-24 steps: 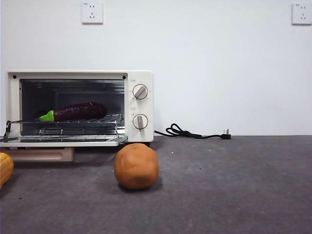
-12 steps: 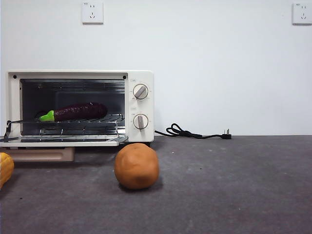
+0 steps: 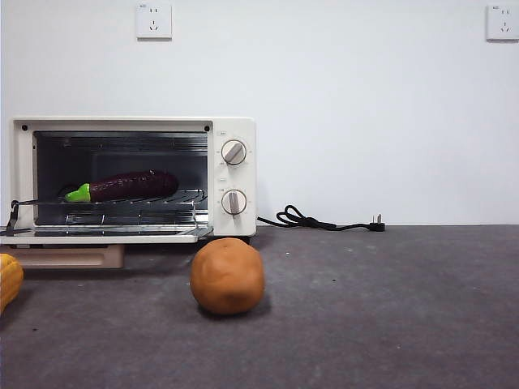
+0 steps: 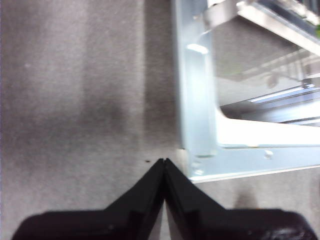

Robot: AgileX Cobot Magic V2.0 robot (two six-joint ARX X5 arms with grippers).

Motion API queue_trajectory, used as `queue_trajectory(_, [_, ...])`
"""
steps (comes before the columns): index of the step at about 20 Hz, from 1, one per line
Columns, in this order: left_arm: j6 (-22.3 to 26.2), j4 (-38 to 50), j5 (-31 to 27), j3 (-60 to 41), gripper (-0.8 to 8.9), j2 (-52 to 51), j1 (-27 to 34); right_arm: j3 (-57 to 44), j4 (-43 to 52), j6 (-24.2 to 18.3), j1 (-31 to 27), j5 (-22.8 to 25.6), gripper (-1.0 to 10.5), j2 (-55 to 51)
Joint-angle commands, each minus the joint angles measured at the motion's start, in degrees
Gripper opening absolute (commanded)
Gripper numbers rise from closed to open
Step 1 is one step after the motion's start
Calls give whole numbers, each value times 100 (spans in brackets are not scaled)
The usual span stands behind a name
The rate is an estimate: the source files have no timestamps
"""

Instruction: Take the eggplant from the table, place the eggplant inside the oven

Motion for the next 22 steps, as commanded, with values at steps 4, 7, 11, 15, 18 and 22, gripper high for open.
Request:
queue_trajectory(4, [-28, 249, 328, -46, -6, 313, 7, -35, -129, 197, 4, 120, -12, -9])
queue_trajectory(7, [-223, 509, 765, -46, -6, 313, -9, -35, -129, 197, 4, 308, -12, -9])
queue_trajectory(11, [-260, 647, 815, -46, -6, 313, -127, -35, -129, 203, 4, 328, -12, -9])
queue_trajectory(15, [-645, 970, 1687, -46, -6, 313, -151, -35, -129, 208, 4, 330, -12, -9])
queue_trajectory(18, [-717, 1019, 2004, -46, -6, 313, -155, -35, -129, 208, 4, 330, -12, -9])
queue_trajectory(22, [-940, 1252, 2402, -44, -6, 310, -155, -35, -129, 197, 4, 330, -12, -9])
